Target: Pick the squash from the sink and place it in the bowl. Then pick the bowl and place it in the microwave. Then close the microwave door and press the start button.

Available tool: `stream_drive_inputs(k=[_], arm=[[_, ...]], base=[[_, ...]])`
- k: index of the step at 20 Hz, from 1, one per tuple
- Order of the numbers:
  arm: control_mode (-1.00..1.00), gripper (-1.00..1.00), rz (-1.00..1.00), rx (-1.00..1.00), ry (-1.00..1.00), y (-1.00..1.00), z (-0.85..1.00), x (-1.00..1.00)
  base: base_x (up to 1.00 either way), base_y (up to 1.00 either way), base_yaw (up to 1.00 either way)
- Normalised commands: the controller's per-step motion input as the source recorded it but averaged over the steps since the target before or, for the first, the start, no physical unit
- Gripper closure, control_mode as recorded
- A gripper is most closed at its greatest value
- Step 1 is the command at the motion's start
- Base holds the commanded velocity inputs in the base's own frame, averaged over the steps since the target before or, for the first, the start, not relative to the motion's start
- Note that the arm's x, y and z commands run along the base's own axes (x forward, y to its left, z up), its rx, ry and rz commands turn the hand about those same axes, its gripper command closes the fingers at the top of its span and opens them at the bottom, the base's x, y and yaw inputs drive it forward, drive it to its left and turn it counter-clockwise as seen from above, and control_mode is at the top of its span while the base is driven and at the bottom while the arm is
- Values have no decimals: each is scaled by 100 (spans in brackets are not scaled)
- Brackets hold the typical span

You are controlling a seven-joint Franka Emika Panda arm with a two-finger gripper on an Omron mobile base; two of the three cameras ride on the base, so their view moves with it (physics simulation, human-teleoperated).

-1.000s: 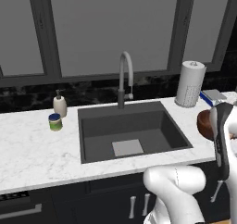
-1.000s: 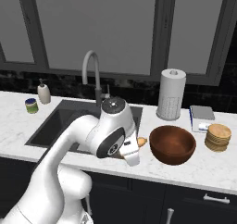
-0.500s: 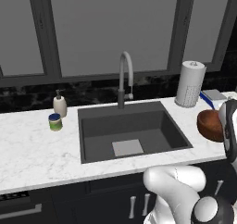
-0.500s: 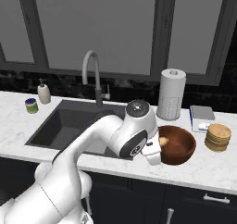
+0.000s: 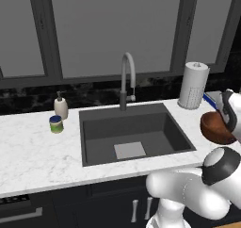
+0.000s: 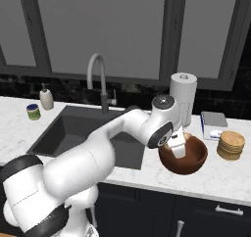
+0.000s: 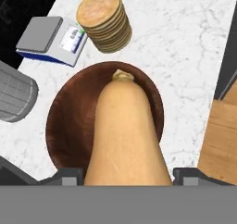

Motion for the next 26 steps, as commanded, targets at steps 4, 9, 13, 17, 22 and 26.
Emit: stream_drive_inputs(k=[4,9,13,17,22,26], arm=[[-100,100,0,0,0,-23,-25,35],[-100,100,0,1,10,0,-53,32],[-100,100,3,4,21,-4,-53,45],[-100,100,1,5,12,-16,-36,27],[-100,100,0,6,8,-23,-23,23],[-100,100,0,4,9,-21,-18,27]], base=[[0,0,0],[0,0,0],[0,0,0],[0,0,0],[0,0,0],[0,0,0]])
